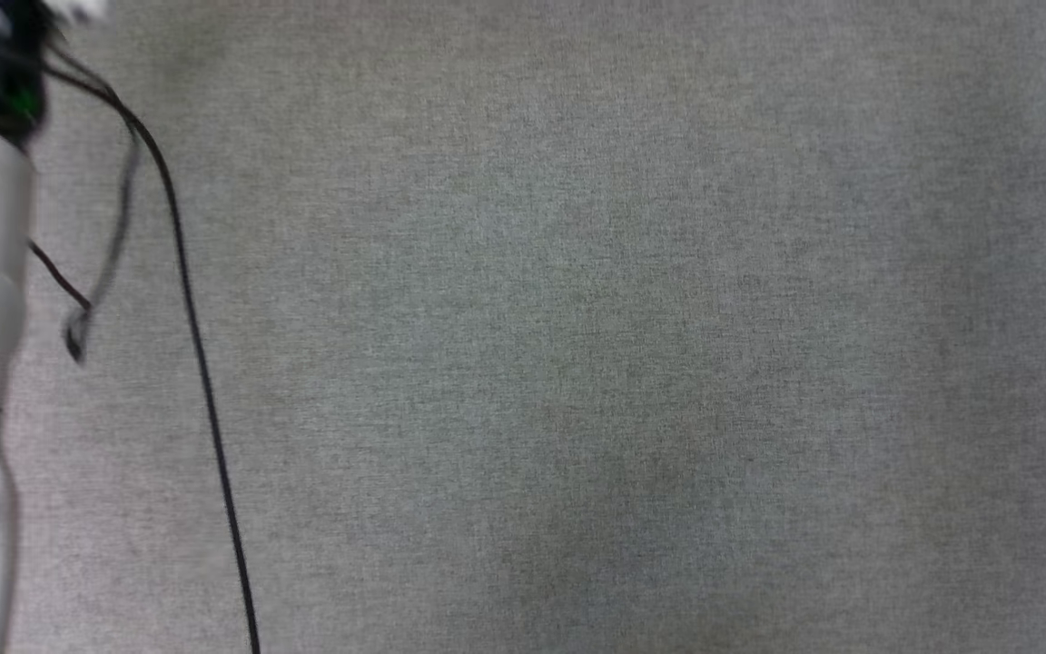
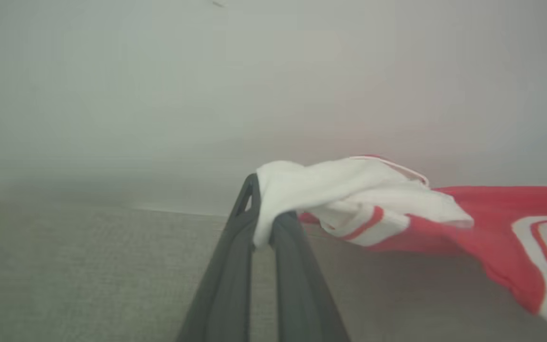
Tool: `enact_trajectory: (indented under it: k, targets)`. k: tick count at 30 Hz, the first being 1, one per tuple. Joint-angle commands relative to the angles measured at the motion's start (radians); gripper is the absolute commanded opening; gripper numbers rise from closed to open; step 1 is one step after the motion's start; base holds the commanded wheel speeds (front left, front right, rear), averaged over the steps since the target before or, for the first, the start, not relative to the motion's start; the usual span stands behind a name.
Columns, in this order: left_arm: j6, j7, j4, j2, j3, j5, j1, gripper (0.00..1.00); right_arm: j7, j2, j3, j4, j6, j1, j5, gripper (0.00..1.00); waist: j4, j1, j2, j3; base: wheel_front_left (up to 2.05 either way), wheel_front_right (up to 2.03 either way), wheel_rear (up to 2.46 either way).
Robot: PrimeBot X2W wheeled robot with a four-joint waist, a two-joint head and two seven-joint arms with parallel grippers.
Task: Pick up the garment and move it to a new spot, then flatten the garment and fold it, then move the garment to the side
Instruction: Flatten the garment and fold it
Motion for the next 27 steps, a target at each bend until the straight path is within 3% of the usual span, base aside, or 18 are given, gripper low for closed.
enact_trajectory:
  k: [1, 6, 12, 20, 27]
  targets:
    - [-0.003, -0.002, 0.010, -0.004, 0.000, -0.009, 0.027, 0.00, -0.013, -0.001, 0.002, 0.011, -0.001, 0.032, 0.014, 0.00, 0.005, -0.0001, 0.0000, -0.012, 0.00, 0.00, 0.00]
    - [-0.009, -0.011, 0.042, -0.026, 0.005, -0.077, 0.162, 0.00, -0.071, 0.002, 0.017, 0.049, -0.001, 0.206, 0.068, 0.00, 0.009, -0.0001, 0.0000, -0.075, 0.00, 0.00, 0.00]
    - [-0.009, -0.051, -0.015, -0.013, 0.006, -0.143, 0.341, 0.00, -0.102, -0.014, 0.067, -0.021, -0.002, 0.429, 0.156, 0.00, 0.009, -0.0001, 0.0000, -0.173, 0.00, 0.00, 0.00]
    - [-0.005, -0.079, -0.133, 0.025, 0.007, -0.166, 0.593, 0.00, -0.047, -0.044, 0.096, -0.317, -0.002, 0.785, 0.255, 0.00, 0.012, -0.0001, 0.0000, -0.301, 0.00, 0.00, 0.00]
    - [0.056, -0.087, -0.293, 0.049, 0.039, -0.160, 0.843, 0.00, 0.070, -0.007, 0.019, -0.625, -0.002, 1.103, 0.271, 0.00, 0.020, -0.0001, 0.0000, -0.370, 0.00, 0.00, 0.00]
